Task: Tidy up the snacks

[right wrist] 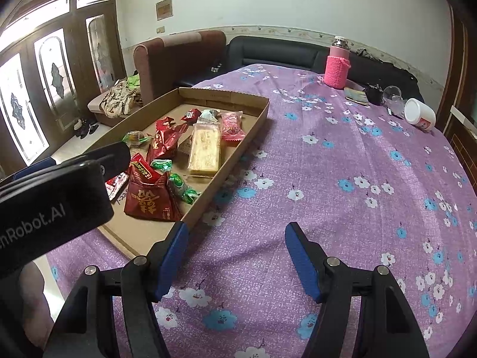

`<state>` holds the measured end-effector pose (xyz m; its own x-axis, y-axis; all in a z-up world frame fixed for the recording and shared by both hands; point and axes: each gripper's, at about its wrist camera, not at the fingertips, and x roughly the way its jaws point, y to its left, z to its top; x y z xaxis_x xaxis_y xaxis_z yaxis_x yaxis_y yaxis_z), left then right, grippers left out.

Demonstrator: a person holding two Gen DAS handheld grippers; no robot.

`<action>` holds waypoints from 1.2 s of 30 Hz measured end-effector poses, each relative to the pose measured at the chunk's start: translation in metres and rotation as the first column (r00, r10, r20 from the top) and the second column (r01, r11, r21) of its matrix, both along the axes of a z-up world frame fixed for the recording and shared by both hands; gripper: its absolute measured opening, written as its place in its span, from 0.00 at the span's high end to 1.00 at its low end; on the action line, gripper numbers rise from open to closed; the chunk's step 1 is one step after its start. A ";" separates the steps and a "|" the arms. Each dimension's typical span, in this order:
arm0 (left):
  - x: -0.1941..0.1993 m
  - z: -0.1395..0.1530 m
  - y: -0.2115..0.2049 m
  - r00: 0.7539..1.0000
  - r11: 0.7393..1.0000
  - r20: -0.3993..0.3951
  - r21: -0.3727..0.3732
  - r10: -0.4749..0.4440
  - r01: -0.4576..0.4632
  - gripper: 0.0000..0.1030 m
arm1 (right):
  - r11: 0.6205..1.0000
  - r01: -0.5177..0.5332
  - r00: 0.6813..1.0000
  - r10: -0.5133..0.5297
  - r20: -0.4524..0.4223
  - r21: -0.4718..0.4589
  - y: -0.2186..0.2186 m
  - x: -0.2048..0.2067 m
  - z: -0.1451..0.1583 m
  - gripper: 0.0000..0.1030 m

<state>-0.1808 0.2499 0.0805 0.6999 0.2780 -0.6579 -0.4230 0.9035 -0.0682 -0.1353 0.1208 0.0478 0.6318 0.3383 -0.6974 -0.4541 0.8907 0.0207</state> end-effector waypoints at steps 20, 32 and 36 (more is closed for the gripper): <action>0.002 -0.002 0.000 1.000 1.000 -0.006 -0.007 -0.008 0.008 0.00 | 1.000 0.002 1.000 -0.002 -0.003 0.000 0.000 0.001 0.000 0.30; 0.003 -0.008 -0.003 1.000 1.000 -0.019 -0.025 -0.011 0.011 0.00 | 1.000 -0.004 1.000 0.004 -0.004 -0.007 0.003 -0.001 -0.003 0.30; 0.001 -0.008 -0.002 1.000 0.999 -0.021 -0.032 -0.011 0.010 0.00 | 1.000 0.000 1.000 0.000 -0.007 -0.007 0.003 0.000 -0.004 0.30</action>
<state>-0.1793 0.2479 0.0722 0.6888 0.2490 -0.6809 -0.4150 0.9055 -0.0887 -0.1356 0.1240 0.0437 0.6269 0.3337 -0.7040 -0.4542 0.8907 0.0177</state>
